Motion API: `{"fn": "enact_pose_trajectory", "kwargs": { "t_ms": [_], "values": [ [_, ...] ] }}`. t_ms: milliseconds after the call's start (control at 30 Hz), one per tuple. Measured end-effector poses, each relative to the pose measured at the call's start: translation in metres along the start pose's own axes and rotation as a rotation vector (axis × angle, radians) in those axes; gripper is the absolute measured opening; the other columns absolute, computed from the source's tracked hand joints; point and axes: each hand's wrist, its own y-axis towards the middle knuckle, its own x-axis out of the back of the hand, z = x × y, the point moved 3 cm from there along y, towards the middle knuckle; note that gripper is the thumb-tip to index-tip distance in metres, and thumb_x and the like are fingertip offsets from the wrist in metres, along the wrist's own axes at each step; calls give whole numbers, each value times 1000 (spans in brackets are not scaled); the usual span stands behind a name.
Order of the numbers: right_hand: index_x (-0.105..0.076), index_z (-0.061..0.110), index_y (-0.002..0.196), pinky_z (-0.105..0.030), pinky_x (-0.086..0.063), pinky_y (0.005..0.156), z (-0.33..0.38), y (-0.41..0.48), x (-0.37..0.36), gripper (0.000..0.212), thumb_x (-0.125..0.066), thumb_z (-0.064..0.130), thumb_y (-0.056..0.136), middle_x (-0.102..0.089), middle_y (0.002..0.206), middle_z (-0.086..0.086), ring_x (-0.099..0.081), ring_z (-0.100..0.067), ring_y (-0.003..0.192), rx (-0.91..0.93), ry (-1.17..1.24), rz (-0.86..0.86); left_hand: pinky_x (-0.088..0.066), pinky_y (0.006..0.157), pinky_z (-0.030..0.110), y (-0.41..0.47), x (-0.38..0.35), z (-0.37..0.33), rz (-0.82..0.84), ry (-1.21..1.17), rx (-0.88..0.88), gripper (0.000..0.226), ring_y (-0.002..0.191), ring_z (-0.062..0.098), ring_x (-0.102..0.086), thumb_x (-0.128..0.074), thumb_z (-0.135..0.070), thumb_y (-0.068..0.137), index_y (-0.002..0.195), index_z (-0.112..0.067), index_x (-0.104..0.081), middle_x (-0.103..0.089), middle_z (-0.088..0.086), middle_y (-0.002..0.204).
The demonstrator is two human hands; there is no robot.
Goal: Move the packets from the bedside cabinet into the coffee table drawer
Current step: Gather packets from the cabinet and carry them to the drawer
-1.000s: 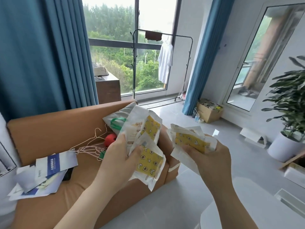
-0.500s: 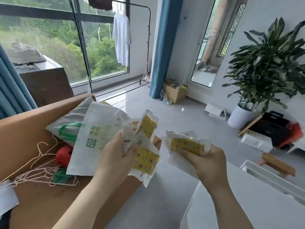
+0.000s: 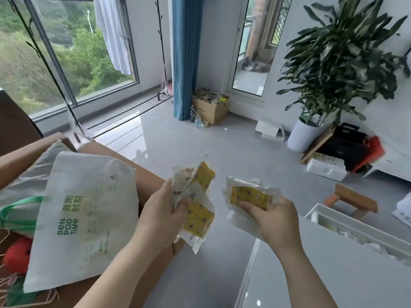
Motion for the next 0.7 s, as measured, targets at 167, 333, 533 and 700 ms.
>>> {"fn": "enact_pose_trajectory", "kwargs": {
  "t_ms": [167,333,533,700],
  "values": [
    [-64,31,76,-5,-43,51,-6,68,-10,26,-85,18,70,-69,71,12,-62,7,61,-11,-54,-79,-54,78,44,88,-24,2,79,8,-56,20,89,14,-65,-55,-16,90,107,-23,-55,-68,-10,96],
    [-65,25,72,-7,-41,48,-15,133,-23,22,-85,18,69,-65,64,11,-59,4,54,-69,-95,-182,-55,73,35,181,-45,4,178,-12,-84,19,89,12,-64,-53,-16,91,107,-25,-54,-66,-11,97],
    [-59,16,60,-8,-32,41,-40,189,-22,26,-81,11,74,-52,41,16,-48,1,40,-230,-42,-374,-55,73,42,268,-82,-7,319,42,-136,18,86,17,-63,-51,-17,91,107,-24,-52,-66,-7,97],
    [-56,7,57,-19,-37,47,-65,231,-9,23,-71,5,75,-47,46,9,-44,-7,44,-322,-55,-411,-55,69,40,316,-129,-22,422,60,-160,16,83,14,-63,-50,-16,92,105,-24,-51,-65,-9,94]
  ]
}}
